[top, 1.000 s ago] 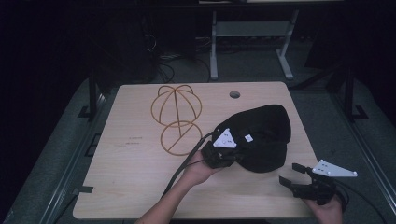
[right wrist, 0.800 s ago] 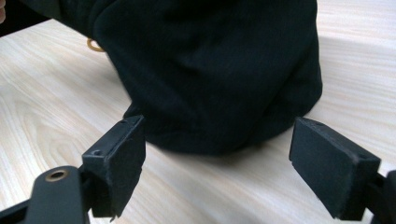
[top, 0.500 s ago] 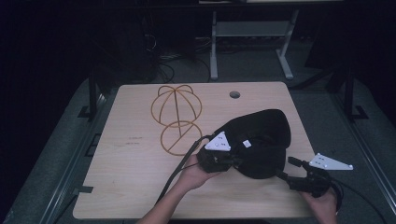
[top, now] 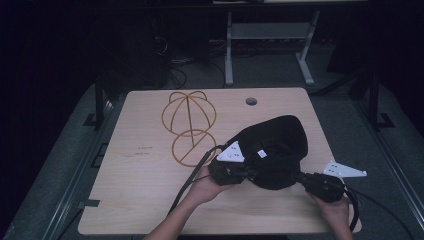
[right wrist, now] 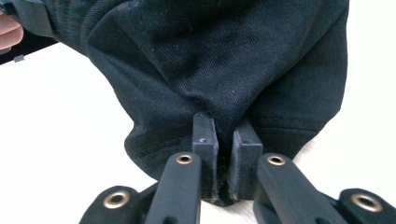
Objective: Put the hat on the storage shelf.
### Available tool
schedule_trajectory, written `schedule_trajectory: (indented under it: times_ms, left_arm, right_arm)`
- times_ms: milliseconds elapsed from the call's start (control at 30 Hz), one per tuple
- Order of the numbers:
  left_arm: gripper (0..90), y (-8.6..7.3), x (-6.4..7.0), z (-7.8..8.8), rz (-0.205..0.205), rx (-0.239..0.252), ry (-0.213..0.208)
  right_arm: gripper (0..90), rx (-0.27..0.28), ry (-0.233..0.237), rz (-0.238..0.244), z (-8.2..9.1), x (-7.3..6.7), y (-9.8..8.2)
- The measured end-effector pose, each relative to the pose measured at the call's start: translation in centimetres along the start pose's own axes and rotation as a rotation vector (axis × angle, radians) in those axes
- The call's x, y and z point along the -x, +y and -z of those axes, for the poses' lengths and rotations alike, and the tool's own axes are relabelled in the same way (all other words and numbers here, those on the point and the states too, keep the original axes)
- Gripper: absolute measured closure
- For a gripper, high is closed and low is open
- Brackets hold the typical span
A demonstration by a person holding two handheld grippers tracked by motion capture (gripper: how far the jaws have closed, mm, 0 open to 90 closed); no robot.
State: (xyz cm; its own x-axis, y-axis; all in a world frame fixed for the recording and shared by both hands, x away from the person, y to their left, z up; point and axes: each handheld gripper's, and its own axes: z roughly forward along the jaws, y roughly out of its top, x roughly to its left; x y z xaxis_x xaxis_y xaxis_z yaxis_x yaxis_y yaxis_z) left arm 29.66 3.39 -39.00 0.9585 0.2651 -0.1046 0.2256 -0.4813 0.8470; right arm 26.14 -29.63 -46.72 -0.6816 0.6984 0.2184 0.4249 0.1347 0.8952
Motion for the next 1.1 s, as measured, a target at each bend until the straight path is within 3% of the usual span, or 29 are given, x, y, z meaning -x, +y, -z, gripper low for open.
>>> schedule_trajectory:
  times_ms: [100, 367, 633, 833, 1100]
  left_arm:
    - [83.6, -0.1, 0.0, 0.3, -0.006, -0.005, 0.004]
    - [64.6, -0.3, 0.3, 1.7, -0.017, -0.015, 0.03]
    - [60.8, -1.3, 0.3, 3.8, -0.018, -0.018, 0.063]
    - [60.6, -2.8, 0.0, 5.1, -0.008, -0.033, 0.105]
    - [59.4, -5.2, -0.5, 6.8, 0.012, -0.027, 0.175]
  right_arm:
    - [85.2, -0.003, 0.007, 0.011, 0.3, -0.4, 0.1]
    - [85.7, 0.021, -0.02, 0.026, 2.1, -0.8, 0.6]
    - [86.2, 0.082, -0.037, 0.021, 4.4, -0.7, 2.0]
    - [86.3, 0.094, -0.044, 0.034, 5.1, -0.8, 3.3]
    - [86.6, 0.12, -0.016, 0.054, 5.5, -1.0, 6.0]
